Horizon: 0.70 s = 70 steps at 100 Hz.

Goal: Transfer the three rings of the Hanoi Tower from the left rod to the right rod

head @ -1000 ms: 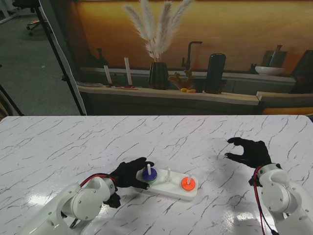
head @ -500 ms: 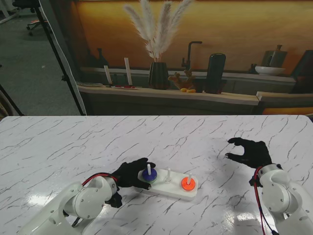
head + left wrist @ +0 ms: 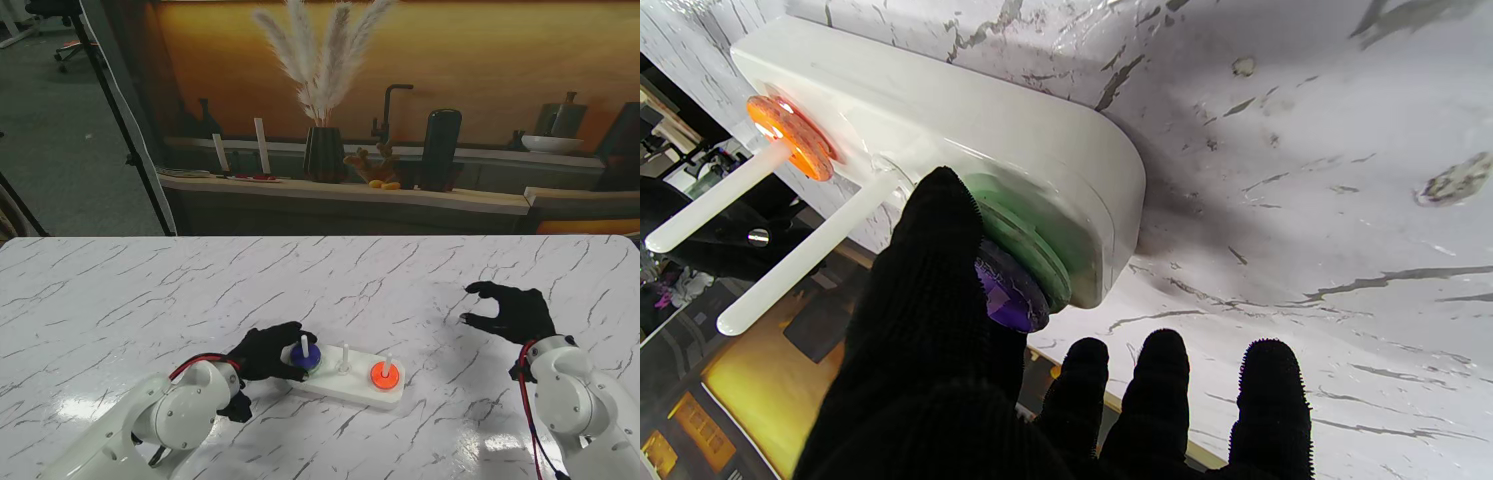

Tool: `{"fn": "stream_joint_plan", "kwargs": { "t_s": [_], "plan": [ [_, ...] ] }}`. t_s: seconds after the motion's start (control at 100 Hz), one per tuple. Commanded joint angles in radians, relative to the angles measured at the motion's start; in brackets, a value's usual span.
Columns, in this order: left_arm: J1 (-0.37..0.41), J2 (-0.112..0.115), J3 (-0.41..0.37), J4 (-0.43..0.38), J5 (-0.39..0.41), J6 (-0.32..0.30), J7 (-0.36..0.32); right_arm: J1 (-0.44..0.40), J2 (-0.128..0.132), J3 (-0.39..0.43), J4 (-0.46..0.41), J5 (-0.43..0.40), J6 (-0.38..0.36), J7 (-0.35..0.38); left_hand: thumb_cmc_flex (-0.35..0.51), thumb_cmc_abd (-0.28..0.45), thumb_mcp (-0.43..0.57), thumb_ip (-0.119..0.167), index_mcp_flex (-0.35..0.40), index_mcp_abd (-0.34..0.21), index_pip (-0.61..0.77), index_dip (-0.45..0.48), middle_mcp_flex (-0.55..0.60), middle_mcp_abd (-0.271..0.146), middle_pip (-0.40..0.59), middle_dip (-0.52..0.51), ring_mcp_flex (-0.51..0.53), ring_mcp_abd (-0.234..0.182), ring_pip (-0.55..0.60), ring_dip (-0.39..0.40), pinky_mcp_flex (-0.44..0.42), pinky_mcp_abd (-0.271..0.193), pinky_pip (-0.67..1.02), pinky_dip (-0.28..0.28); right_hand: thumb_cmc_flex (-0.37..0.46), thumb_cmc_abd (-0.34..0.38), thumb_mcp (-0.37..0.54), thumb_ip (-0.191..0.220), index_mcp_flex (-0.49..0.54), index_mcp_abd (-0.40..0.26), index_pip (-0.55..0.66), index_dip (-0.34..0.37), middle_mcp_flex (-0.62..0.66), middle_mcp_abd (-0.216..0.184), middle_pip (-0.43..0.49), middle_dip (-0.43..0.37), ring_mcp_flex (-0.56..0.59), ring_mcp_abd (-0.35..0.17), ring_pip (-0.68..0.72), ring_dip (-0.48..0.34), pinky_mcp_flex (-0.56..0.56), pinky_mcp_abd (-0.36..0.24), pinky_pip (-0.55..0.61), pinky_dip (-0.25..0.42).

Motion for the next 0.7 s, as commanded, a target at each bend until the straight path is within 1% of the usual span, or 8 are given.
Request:
{"fn": "stream_joint_plan", "kwargs": {
  "t_s": [0.0, 0.21, 0.39, 0.69],
  "plan": [
    [0.010, -0.007, -0.001, 0.000, 0.001, -0.020, -0.003, -0.008, -0.007, -0.005, -0.002, 0.004, 0.001, 0.002, 0.054, 0.066, -0.001, -0.025, 0.067, -0.076, 0.074, 0.030, 0.021, -0.016, 0.010, 0.016, 0.017, -0.008, 0.014, 0.016, 0.003, 0.022, 0.046, 0.017, 0.014, 0.022, -0.015, 0.022, 0.004, 0.012, 0.009, -0.003, 0.006, -0.013, 0.003, 0.001, 0.020, -0.004, 0.016, 0.007, -0.002, 0.239, 0.022, -0.012],
    [0.019, -0.010, -0.015, -0.013, -0.005, -0.019, 0.006, -0.007, -0.006, -0.008, -0.001, 0.004, -0.001, 0.004, 0.058, 0.082, -0.013, -0.029, 0.078, -0.077, 0.095, 0.036, 0.031, -0.018, 0.012, 0.018, 0.025, -0.005, 0.018, 0.018, 0.005, 0.028, 0.055, 0.016, 0.014, 0.023, -0.015, 0.022, 0.003, 0.013, 0.008, -0.004, 0.006, -0.013, 0.003, 0.001, 0.020, -0.004, 0.016, 0.007, -0.002, 0.238, 0.022, -0.012],
    [0.021, -0.010, -0.026, -0.028, -0.013, -0.016, -0.002, -0.006, -0.006, -0.012, 0.001, 0.006, 0.001, 0.006, 0.059, 0.097, -0.022, -0.033, 0.080, -0.077, 0.102, 0.035, 0.036, -0.018, 0.013, 0.018, 0.027, -0.001, 0.020, 0.019, 0.008, 0.034, 0.062, 0.015, 0.015, 0.023, -0.016, 0.022, 0.004, 0.013, 0.009, -0.004, 0.005, -0.012, 0.003, 0.001, 0.018, -0.004, 0.015, 0.007, -0.001, 0.239, 0.023, -0.011],
    [0.021, -0.005, -0.046, -0.067, -0.016, -0.012, -0.030, -0.006, -0.006, -0.016, 0.002, 0.008, 0.003, 0.008, 0.070, 0.094, -0.026, -0.034, 0.083, -0.076, 0.117, 0.049, 0.045, -0.016, 0.014, 0.017, 0.036, 0.001, 0.024, 0.020, 0.010, 0.040, 0.070, 0.011, 0.015, 0.024, -0.016, 0.022, 0.005, 0.013, 0.009, -0.004, 0.004, -0.010, 0.004, 0.001, 0.017, -0.004, 0.015, 0.006, -0.001, 0.238, 0.024, -0.011]
  ]
}}
